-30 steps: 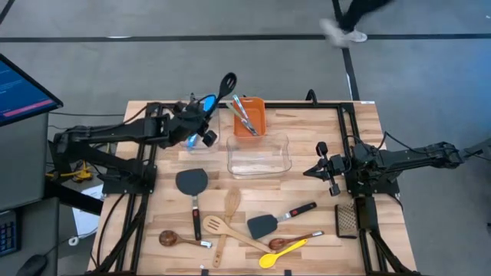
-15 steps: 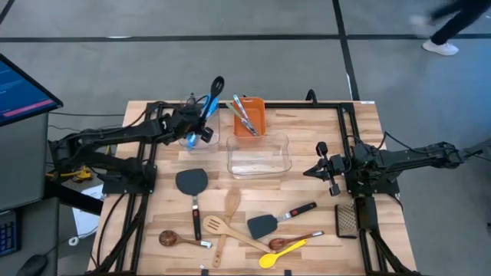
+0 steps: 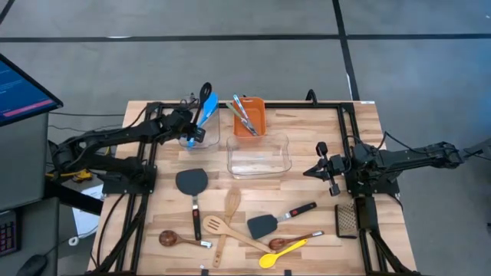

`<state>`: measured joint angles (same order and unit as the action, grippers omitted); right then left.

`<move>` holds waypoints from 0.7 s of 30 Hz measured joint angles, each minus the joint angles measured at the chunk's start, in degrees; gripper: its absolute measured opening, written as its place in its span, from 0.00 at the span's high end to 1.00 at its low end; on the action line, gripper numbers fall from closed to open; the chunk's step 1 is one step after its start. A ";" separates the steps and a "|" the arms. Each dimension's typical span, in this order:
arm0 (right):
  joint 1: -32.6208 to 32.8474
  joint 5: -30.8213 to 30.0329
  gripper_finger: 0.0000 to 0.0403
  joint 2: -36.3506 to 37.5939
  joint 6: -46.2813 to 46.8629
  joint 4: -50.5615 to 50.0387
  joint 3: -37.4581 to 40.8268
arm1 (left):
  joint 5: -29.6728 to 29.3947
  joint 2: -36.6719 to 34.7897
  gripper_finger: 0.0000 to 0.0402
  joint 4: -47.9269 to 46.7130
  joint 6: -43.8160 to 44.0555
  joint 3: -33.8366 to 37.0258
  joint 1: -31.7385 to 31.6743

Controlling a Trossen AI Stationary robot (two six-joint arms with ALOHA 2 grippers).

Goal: Pick & Place Kitchen Items
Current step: Put the black slotted spatula into the top transparent bin

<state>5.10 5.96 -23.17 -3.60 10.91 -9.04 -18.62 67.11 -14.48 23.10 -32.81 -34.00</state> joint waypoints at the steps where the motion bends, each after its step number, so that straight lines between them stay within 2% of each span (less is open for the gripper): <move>1: -0.01 0.00 1.00 0.01 0.00 -0.04 0.00 | 0.05 0.00 0.85 0.16 0.02 0.44 -0.20; 9: 0.00 0.00 1.00 -0.01 0.00 -0.36 -0.01 | 5.11 0.00 0.85 1.96 2.57 4.83 -2.62; 17: 0.00 -0.01 1.00 0.01 0.00 -0.34 -0.01 | 5.44 -0.13 0.85 5.48 2.91 7.07 -2.97; 21: 0.01 0.00 1.00 -0.01 0.00 -0.38 0.00 | 5.58 -0.11 0.81 6.69 2.70 7.15 -2.97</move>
<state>5.10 5.95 -23.18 -3.60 10.53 -9.04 -13.04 67.01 -7.79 25.80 -25.67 -36.97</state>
